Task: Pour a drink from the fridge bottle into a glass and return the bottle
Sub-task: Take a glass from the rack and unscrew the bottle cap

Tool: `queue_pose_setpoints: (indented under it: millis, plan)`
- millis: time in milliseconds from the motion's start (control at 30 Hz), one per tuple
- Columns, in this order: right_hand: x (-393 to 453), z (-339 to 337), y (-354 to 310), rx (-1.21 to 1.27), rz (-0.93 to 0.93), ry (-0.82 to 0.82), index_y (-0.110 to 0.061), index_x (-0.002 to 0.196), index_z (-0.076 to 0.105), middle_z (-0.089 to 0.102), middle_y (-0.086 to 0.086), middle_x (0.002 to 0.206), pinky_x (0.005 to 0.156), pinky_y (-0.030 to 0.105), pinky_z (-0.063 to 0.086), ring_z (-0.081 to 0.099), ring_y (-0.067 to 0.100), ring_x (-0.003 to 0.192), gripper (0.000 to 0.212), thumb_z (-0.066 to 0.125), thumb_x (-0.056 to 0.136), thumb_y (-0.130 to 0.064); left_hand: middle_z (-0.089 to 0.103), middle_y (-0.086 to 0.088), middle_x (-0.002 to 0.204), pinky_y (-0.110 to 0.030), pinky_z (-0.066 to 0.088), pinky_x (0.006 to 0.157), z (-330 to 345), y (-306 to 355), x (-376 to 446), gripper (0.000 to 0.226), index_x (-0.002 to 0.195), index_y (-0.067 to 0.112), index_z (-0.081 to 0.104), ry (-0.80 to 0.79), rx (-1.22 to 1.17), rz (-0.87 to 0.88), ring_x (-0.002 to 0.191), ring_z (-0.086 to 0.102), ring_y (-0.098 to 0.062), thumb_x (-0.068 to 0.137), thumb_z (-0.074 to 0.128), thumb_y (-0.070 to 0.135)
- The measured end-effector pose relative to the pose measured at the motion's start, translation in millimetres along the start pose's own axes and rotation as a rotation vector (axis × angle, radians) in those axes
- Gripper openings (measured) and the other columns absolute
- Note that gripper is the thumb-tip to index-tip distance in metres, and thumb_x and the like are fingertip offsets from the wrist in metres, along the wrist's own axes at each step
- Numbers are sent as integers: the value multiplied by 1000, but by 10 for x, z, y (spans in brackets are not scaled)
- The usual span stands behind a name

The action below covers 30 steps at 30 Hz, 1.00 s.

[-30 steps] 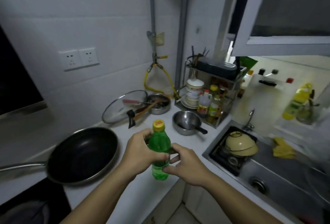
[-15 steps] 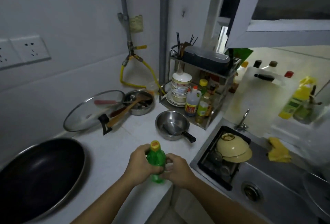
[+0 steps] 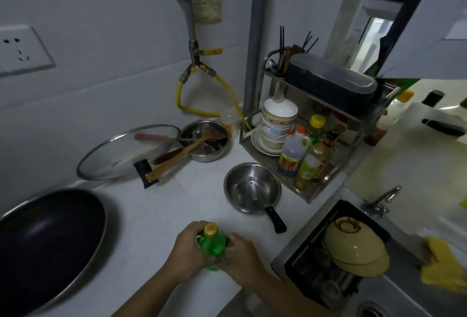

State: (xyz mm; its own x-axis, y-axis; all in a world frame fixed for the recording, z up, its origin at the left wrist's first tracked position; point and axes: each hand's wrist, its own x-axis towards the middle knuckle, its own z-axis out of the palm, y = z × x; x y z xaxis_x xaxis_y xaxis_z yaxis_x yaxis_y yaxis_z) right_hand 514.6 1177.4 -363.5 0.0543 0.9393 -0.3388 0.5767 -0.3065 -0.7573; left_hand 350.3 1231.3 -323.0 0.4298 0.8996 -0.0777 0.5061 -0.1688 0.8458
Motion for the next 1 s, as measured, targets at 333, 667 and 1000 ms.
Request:
queue_pose_setpoints:
  millis: [333, 667, 1000]
  plan:
    - [76, -43, 9, 20, 73, -65, -28, 107, 55, 61, -17, 96, 80, 36, 53, 65, 20, 100, 55, 78, 65, -54, 64, 11, 106, -16, 51, 78, -25, -186, 178, 75, 106, 48, 56, -117, -51, -12, 99, 59, 0, 41, 91, 33]
    - [-532, -330, 491, 44, 275, -31, -33, 130, 49, 53, -12, 122, 90, 28, 53, 60, 11, 104, 49, 71, 87, -38, 54, -8, 112, -33, 52, 74, 53, -585, -134, 96, 135, 10, 45, -187, -70, -468, 93, 58, -24, 50, 90, 5]
    - [-1327, -1075, 1371, -82, 486, 311, -29, 103, 56, 64, -4, 100, 81, 29, 52, 63, 17, 93, 12, 63, 93, -25, 66, 9, 66, -13, 48, 76, 684, -214, -402, 29, 63, 69, 58, -579, 85, -461, 69, 58, 3, 36, 50, 61]
